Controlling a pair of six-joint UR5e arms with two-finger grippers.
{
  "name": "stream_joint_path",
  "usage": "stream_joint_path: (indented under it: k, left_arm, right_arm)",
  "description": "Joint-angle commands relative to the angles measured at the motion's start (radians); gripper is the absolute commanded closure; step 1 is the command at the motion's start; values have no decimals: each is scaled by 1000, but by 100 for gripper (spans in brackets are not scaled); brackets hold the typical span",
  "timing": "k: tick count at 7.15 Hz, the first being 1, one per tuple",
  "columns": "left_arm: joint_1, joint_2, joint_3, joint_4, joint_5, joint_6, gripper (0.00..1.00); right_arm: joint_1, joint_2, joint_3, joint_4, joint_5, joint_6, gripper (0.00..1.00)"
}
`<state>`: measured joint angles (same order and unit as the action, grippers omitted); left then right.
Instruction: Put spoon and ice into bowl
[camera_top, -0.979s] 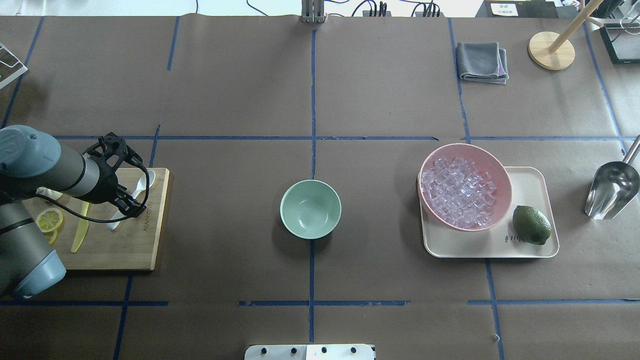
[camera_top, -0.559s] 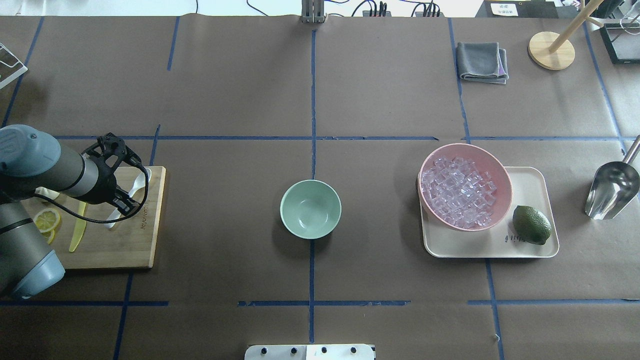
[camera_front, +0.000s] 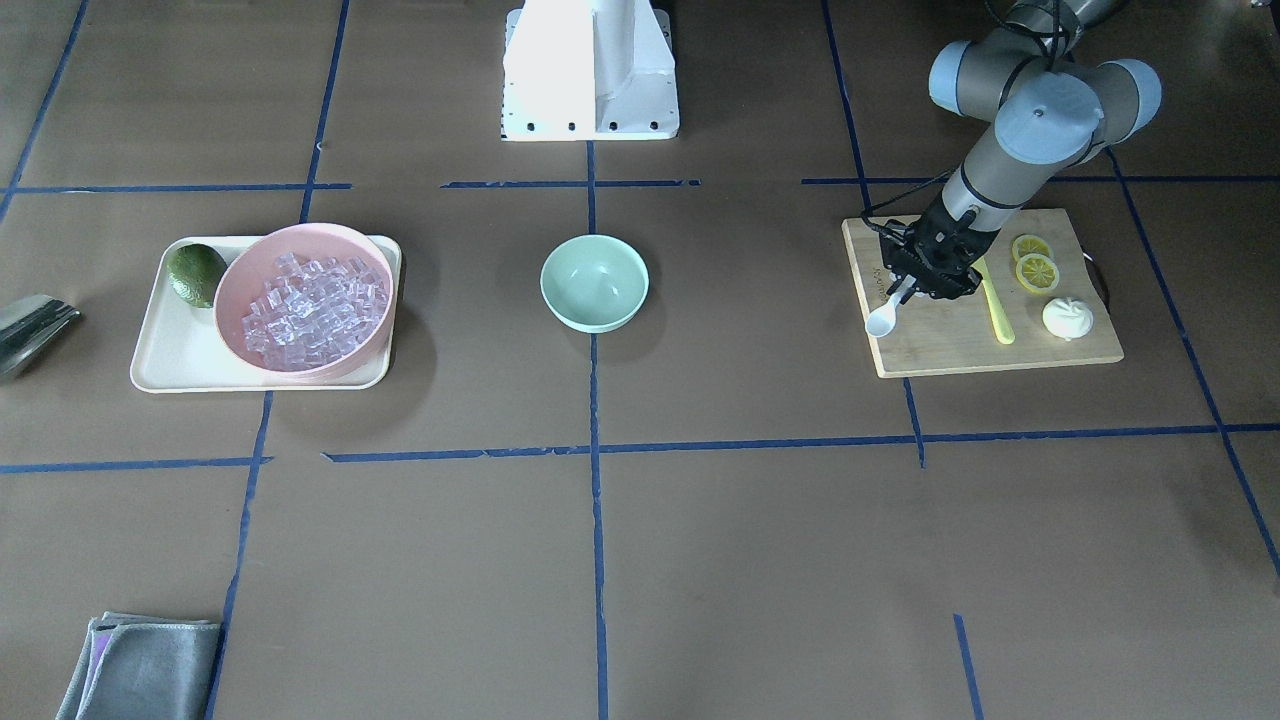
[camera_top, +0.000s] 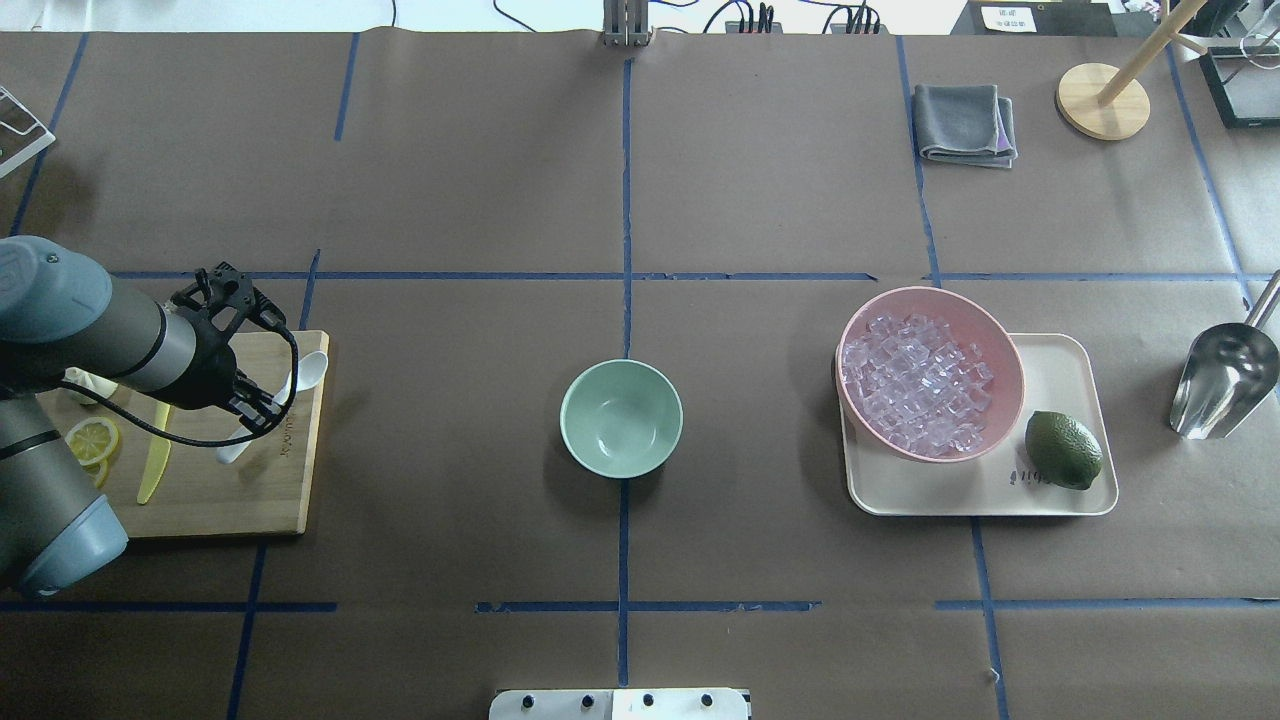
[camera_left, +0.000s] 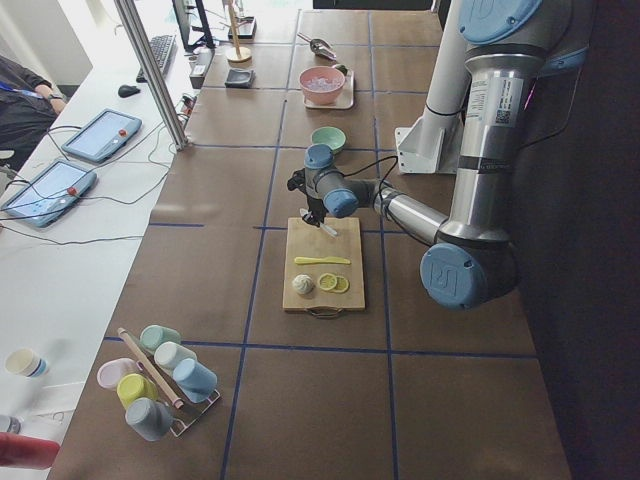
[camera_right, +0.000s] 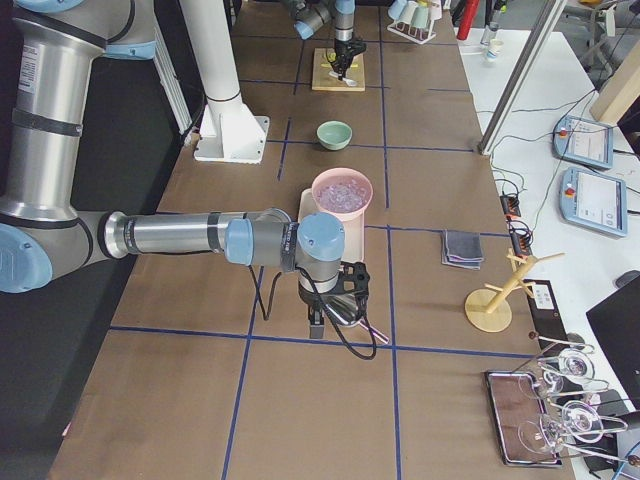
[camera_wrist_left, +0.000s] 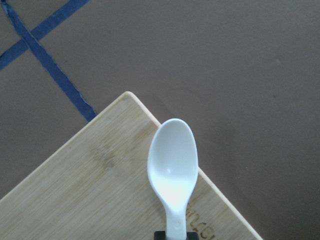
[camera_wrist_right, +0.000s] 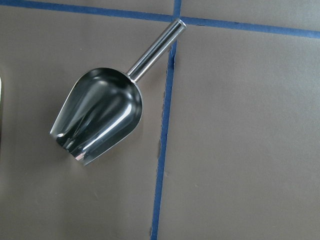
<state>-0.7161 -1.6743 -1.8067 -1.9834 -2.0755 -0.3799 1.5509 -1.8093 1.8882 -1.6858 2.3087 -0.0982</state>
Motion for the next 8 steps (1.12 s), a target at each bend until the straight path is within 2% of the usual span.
stream_joint_path:
  k: [1,3,5,8]
  left_arm:
    - [1,-101,-67,218,-8,3,100]
    - [27,-342,-83,473,-8,-5,100]
    - [131,-465,-59,509,17,-127,100]
    - [230,-675,137,495,21,-351,98]
  right_arm:
    - [0,-1,0,0,0,-2,0]
    - [0,-1,-1,0,0,0,0]
    - [0,-1,-1,0,0,0,0]
    - [0,-1,-8,-2,0,2,0]
